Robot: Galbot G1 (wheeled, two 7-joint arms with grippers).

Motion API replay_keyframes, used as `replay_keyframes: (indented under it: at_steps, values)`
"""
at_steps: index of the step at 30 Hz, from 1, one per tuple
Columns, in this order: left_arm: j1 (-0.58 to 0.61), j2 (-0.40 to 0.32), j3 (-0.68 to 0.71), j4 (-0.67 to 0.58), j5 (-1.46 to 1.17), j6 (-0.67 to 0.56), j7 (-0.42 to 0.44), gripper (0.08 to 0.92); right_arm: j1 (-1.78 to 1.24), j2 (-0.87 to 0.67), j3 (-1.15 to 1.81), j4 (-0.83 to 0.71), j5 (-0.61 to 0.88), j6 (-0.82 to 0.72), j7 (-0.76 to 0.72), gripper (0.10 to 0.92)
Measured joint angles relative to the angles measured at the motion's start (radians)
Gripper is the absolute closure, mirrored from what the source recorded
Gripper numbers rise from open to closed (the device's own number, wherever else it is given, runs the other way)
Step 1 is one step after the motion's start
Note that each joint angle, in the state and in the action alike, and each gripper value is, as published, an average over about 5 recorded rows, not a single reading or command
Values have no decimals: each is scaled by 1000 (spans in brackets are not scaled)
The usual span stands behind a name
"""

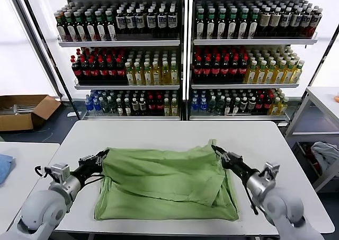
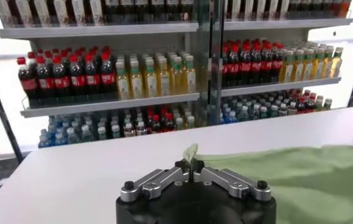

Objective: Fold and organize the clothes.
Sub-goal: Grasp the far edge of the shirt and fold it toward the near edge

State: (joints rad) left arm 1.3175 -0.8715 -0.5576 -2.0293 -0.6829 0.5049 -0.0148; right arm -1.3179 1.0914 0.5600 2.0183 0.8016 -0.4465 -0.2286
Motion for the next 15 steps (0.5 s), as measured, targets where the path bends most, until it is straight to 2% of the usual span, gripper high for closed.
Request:
replay_keyframes:
  at_steps: [7, 11, 15]
  values:
    - [150, -5, -64, -45, 27, 14, 12, 903, -157, 3, 53, 54, -46, 13, -4, 911]
    - [217, -12, -78, -51, 62, 19, 21, 847, -202, -4, 78, 57, -80, 20, 2, 819]
    - [270, -11, -98, -53, 96, 28, 23, 735, -227, -15, 107, 50, -110, 33, 1, 706]
